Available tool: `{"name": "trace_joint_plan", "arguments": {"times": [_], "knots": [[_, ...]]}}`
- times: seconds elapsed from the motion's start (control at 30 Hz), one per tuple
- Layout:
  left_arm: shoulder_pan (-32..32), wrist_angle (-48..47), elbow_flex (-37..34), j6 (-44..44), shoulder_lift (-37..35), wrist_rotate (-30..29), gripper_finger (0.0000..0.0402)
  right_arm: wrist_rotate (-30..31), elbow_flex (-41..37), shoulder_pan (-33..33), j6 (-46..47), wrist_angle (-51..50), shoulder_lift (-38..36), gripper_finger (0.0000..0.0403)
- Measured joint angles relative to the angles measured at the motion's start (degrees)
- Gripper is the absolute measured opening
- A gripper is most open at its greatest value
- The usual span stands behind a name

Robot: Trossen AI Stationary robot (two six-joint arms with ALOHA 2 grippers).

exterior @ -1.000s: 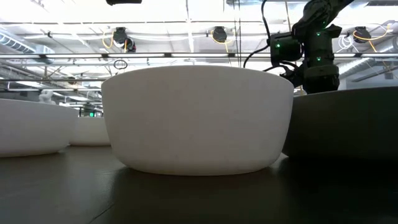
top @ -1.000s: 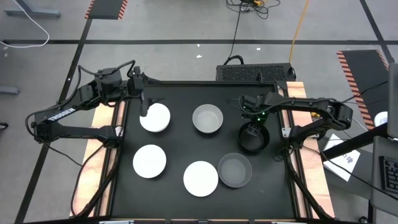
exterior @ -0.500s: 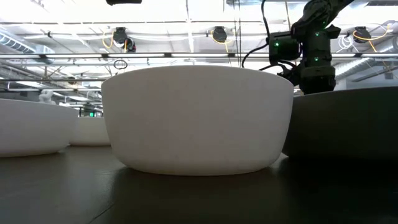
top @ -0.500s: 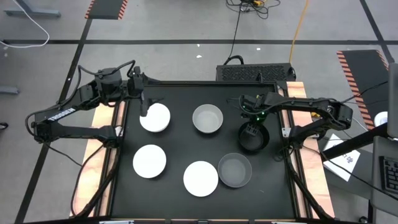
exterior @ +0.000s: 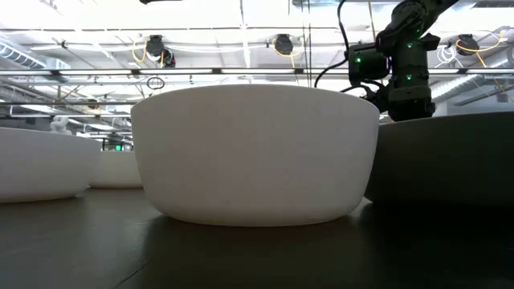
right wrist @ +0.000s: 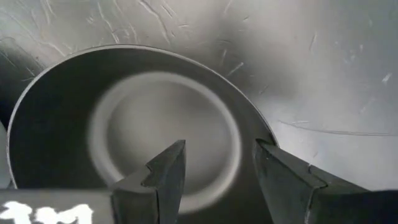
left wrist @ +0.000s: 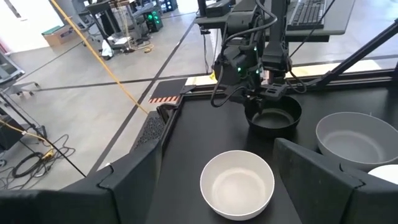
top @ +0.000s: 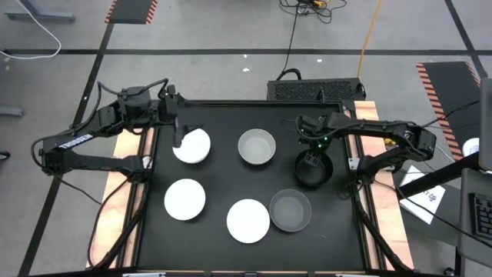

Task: Nest bowls inside each other
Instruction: Stack the black bowl on the light gray bowl

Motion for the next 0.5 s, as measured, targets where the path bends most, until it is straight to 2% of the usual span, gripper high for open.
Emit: {"name": "trace_joint_plan", "arguments": {"times": [0.5], "knots": [[0.0, -0.06, 0.01, -0.24, 0.0, 0.0, 0.0315, 1.42, 5.89, -0.03, 0.84, -6.11, 0.0, 0.0178]]}}
